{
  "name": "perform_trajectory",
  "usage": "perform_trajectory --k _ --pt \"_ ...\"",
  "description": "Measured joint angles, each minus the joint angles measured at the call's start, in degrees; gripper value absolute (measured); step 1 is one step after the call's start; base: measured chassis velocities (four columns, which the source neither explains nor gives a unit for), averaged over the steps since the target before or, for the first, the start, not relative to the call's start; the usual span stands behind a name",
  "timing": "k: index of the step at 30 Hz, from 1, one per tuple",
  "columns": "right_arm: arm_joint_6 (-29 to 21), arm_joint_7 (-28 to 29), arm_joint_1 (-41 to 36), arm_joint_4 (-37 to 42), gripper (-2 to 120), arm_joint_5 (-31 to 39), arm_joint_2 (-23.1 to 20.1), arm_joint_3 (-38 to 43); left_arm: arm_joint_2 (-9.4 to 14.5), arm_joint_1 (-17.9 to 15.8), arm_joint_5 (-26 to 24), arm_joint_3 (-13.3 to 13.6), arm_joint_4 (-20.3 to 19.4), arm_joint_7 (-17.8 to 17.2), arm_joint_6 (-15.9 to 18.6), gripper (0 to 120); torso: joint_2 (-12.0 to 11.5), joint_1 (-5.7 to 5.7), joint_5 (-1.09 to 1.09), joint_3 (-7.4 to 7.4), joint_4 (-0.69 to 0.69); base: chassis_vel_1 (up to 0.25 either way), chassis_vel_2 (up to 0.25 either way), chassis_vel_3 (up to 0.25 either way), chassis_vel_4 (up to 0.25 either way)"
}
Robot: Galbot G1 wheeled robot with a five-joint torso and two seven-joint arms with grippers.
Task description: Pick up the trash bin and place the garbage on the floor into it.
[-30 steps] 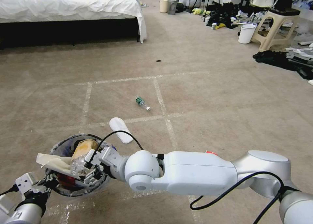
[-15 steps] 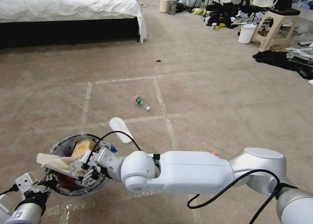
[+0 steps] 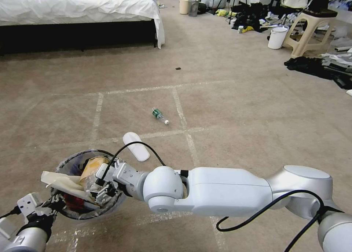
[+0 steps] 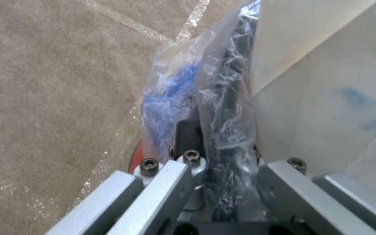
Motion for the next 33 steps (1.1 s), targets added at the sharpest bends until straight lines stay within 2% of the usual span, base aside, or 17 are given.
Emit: perform_trajectory --k 10,33 --pt "2.2 -0.1 -0.4 -1.9 100 -2.2 1.0 -1.6 -0.2 0.3 0.0 -0.1 -0.4 0.0 0.0 1 0.0 0.00 -0.01 0.00 0.00 0.000 0.000 0.000 0.000" --pt "4.8 -1.3 0.4 -2.5 100 -4.9 2.3 1.5 -0.4 0.2 0.3 0.0 -0.2 0.1 0.1 1 0.0 0.00 -0.01 0.00 0.00 0.000 0.000 0.000 0.000"
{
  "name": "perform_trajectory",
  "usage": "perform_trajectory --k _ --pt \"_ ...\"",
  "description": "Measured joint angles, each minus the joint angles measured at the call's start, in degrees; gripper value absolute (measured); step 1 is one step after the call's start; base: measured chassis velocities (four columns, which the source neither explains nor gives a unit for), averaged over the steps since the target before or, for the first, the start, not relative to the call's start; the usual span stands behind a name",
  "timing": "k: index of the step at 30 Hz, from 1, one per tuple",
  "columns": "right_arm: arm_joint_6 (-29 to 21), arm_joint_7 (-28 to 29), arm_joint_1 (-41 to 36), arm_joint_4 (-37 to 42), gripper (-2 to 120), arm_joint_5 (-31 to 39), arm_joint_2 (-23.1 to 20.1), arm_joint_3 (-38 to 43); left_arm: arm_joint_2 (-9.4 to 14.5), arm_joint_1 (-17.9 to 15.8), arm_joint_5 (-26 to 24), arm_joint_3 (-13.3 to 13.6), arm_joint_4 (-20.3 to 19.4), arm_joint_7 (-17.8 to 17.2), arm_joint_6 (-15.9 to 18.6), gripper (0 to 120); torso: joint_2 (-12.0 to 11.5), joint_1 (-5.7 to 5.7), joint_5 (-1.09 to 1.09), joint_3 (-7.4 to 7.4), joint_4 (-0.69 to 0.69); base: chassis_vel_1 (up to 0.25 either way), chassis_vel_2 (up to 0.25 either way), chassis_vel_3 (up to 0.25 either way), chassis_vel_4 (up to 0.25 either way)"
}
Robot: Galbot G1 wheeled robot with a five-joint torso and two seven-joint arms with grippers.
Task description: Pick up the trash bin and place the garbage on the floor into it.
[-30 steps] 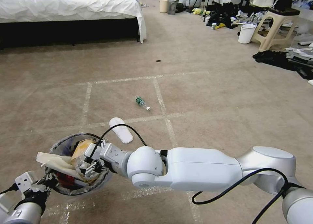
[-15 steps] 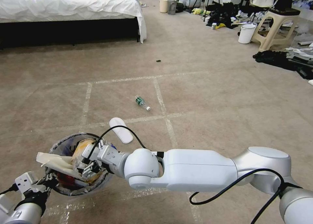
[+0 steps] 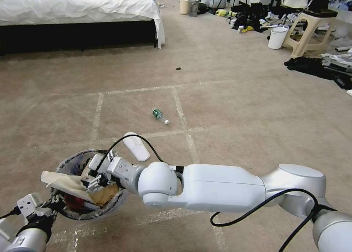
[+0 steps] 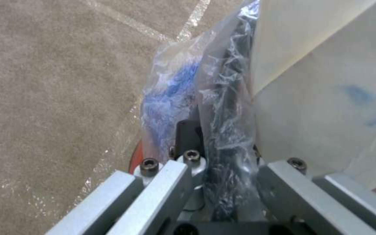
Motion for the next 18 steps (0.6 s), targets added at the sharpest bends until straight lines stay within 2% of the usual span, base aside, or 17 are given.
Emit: perform_trajectory --k 18 --pt "0.3 0.2 0.2 0.8 100 0.0 0.5 -1.3 0.1 0.0 -0.1 -0.3 0.0 0.1 -0.1 1 0.0 0.00 0.00 0.00 0.00 0.000 0.000 0.000 0.000"
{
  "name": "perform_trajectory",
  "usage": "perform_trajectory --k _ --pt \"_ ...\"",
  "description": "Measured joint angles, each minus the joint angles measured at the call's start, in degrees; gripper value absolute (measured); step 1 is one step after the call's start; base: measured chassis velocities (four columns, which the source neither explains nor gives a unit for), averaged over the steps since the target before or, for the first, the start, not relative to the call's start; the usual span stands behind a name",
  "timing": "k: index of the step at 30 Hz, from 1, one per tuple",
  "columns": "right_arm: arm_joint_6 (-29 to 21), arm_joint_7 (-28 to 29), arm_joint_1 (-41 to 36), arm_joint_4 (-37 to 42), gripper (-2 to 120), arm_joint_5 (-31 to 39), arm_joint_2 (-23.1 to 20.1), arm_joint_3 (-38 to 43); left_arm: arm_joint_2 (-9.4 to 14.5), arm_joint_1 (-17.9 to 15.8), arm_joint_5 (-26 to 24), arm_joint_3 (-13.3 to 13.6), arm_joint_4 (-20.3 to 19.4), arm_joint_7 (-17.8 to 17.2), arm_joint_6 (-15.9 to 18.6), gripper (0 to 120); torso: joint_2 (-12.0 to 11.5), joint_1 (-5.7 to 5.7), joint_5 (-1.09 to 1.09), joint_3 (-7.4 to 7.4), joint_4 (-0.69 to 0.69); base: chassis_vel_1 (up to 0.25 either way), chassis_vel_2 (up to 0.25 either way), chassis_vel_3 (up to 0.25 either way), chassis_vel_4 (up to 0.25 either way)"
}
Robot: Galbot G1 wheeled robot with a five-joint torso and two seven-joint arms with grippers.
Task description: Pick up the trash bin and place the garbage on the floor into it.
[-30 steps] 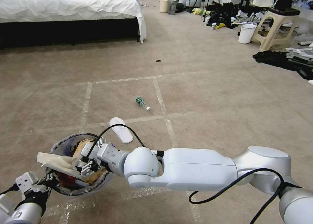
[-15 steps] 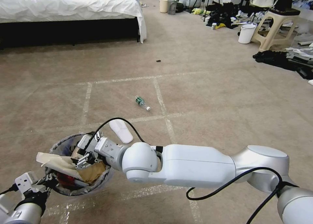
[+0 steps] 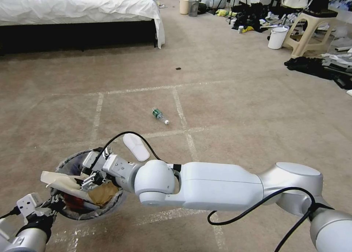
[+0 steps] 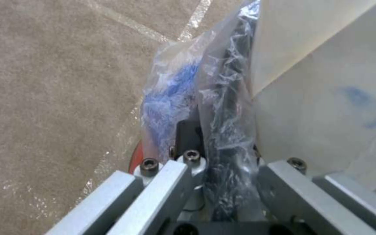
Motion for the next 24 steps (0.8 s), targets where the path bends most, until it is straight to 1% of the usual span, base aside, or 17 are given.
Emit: perform_trajectory --k 6,16,17,18,19,20,22,24 --pt "-0.1 0.2 0.0 1.1 100 0.4 -1.0 -1.6 0.0 -0.1 0.0 0.0 0.0 0.0 0.0 1 0.0 0.00 0.00 0.00 0.00 0.000 0.000 0.000 0.000" --pt "-1.7 1.5 0.3 3.7 100 3.5 -2.4 -2.3 0.1 -0.1 0.0 0.0 0.1 0.0 0.0 1 0.0 0.00 0.00 0.00 0.00 0.000 0.000 0.000 0.000" --pt "-2.5 2.4 0.6 4.6 100 5.1 -2.7 -2.4 0.1 -0.1 -0.1 0.0 0.1 0.0 0.0 1 0.0 0.00 0.00 0.00 0.00 0.000 0.000 0.000 0.000" --pt "-2.5 2.4 0.6 4.6 100 5.1 -2.7 -2.4 0.1 -0.1 -0.1 0.0 0.1 0.0 0.0 1 0.0 0.00 0.00 0.00 0.00 0.000 0.000 0.000 0.000" --pt "-3.7 3.9 0.9 6.0 100 7.4 -3.2 -2.6 0.1 0.0 -0.1 0.0 0.1 0.0 0.0 1 0.0 0.00 0.00 0.00 0.00 0.000 0.000 0.000 0.000" --pt "-3.7 3.9 0.9 6.0 100 7.4 -3.2 -2.6 0.1 0.0 -0.1 0.0 0.1 0.0 0.0 1 0.0 0.00 0.00 0.00 0.00 0.000 0.000 0.000 0.000" --pt "-5.4 6.2 1.0 7.7 100 11.1 -3.7 -2.6 0.1 0.1 -0.1 0.0 0.0 0.0 0.0 1 0.0 0.00 0.01 0.00 0.00 0.000 0.000 0.000 0.000" --pt "-5.8 7.1 1.0 8.1 100 12.1 -3.9 -2.5 0.1 0.1 -0.1 0.0 0.0 0.1 0.0 1 0.0 0.00 0.00 0.00 0.00 0.000 0.000 0.000 0.000"
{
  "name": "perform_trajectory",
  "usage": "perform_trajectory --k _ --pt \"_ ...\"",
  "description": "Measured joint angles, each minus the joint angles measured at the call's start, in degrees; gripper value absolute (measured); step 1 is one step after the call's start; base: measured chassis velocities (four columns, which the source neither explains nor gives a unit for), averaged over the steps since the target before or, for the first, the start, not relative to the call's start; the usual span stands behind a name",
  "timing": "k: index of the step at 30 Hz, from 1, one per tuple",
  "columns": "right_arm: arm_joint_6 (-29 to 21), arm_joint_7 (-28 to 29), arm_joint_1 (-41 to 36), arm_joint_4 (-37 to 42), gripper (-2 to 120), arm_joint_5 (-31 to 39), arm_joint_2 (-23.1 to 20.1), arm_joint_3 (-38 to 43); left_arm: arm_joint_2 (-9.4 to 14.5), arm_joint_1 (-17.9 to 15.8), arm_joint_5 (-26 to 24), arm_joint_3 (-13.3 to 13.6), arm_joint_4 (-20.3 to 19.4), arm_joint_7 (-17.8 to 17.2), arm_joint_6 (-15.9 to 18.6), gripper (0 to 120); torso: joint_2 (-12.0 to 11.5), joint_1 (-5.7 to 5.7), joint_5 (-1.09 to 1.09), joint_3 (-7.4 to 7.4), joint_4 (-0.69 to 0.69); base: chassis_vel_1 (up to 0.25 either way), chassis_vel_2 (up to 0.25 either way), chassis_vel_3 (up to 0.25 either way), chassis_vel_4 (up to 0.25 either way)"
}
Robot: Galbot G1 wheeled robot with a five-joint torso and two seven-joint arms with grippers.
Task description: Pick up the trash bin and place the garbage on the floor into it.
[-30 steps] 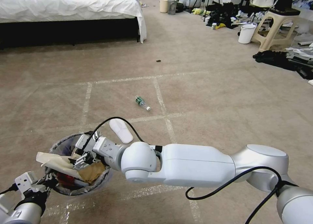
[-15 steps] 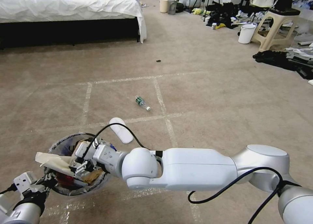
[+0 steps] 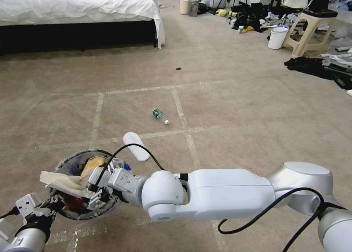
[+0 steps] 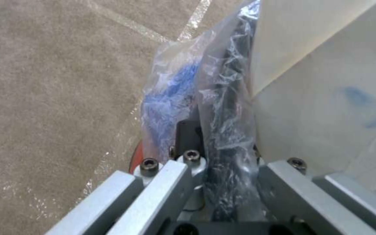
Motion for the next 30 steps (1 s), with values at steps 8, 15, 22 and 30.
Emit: perform_trajectory --k 8,15,22,30 --pt "-3.4 4.2 -1.0 2.4 100 5.9 -1.2 1.0 -0.2 0.5 0.3 0.2 -0.2 0.1 -0.1 1 0.0 0.00 0.00 0.00 0.00 0.000 0.000 0.000 0.000" --pt "-4.8 6.3 -1.1 2.7 100 7.9 -1.1 3.4 -0.3 0.5 0.6 0.4 -0.5 0.1 -0.1 1 0.0 0.00 0.00 0.00 0.00 0.000 0.000 0.000 0.000" --pt "-5.2 6.1 -0.5 1.7 100 6.2 -1.4 3.7 -0.5 0.8 0.7 0.5 -1.1 0.1 -0.1 1 0.0 0.00 0.00 0.00 0.00 0.000 0.000 0.000 0.000" --pt "-5.2 6.1 -1.3 1.0 100 4.4 -1.7 0.5 -0.7 1.1 0.7 0.3 -1.5 0.2 -0.1 1 0.0 0.00 0.00 0.00 0.00 0.000 0.000 0.000 0.000"
